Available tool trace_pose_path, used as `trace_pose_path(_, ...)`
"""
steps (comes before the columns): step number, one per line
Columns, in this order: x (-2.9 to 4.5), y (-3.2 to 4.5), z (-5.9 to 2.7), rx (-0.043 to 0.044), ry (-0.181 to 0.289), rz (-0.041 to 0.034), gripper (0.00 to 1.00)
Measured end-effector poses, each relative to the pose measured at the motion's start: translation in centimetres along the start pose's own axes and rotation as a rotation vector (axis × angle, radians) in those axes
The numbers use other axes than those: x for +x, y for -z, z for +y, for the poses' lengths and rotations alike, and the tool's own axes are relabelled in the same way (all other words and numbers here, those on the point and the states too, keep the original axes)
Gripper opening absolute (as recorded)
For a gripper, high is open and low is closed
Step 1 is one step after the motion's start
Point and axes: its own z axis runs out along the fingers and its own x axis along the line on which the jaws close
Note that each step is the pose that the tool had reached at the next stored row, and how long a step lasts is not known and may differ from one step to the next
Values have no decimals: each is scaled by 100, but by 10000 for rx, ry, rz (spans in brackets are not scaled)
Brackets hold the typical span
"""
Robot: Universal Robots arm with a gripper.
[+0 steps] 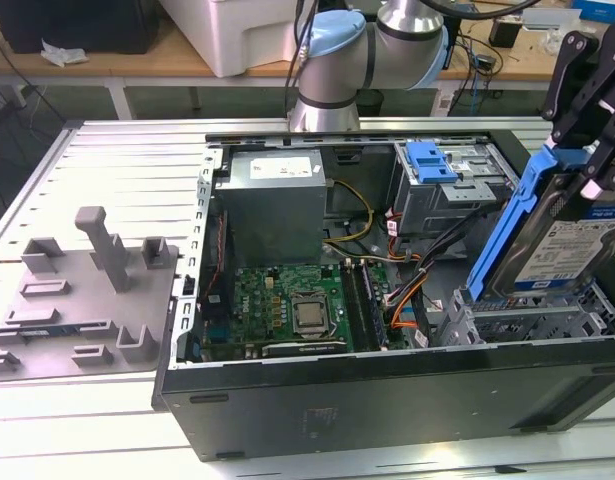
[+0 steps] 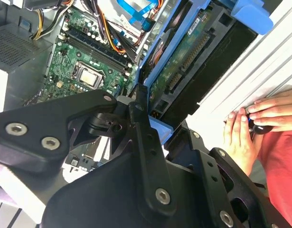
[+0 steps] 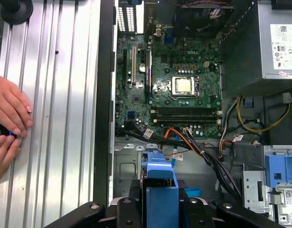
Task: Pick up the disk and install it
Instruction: 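Insert the disk into the insertion slot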
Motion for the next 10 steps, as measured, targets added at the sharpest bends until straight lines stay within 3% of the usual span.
trace_pose_path(10,-3,-28,-4,1,0,-3,37)
